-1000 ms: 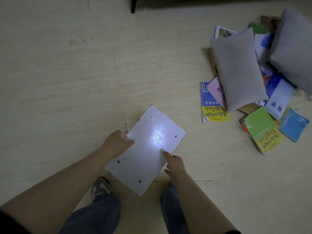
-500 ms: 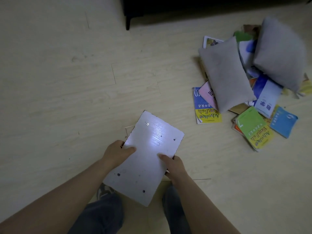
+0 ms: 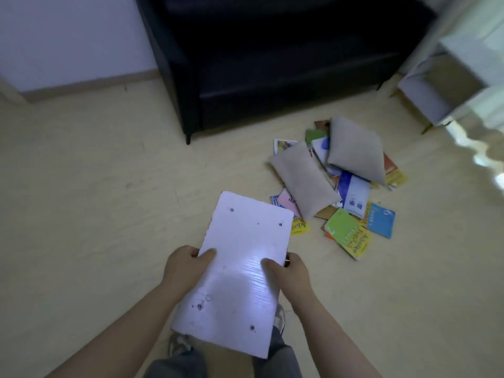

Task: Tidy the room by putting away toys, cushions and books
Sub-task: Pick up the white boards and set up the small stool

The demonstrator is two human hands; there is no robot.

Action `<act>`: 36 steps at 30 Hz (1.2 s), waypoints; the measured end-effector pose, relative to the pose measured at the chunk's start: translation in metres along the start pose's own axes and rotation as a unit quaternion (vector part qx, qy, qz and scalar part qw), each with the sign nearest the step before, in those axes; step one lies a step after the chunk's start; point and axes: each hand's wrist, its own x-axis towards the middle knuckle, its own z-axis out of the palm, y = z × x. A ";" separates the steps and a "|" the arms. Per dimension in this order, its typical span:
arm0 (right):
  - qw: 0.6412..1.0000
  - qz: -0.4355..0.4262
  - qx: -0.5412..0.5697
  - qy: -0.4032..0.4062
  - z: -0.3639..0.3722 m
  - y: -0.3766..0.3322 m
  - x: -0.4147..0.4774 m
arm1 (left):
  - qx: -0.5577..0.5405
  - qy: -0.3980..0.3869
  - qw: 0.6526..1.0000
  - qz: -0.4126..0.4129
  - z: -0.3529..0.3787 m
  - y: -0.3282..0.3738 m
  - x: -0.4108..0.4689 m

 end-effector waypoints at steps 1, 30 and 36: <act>1.000 -0.013 -0.002 0.003 -0.011 -0.019 -0.016 | -0.011 0.011 1.000 0.006 -0.010 0.016 -0.014; 0.919 -0.184 0.220 0.270 -0.406 -0.096 -0.162 | -0.132 -0.135 0.942 0.278 0.127 0.377 -0.226; 0.908 -0.158 0.244 0.301 -0.471 -0.068 -0.161 | -0.112 -0.184 0.932 0.290 0.193 0.417 -0.248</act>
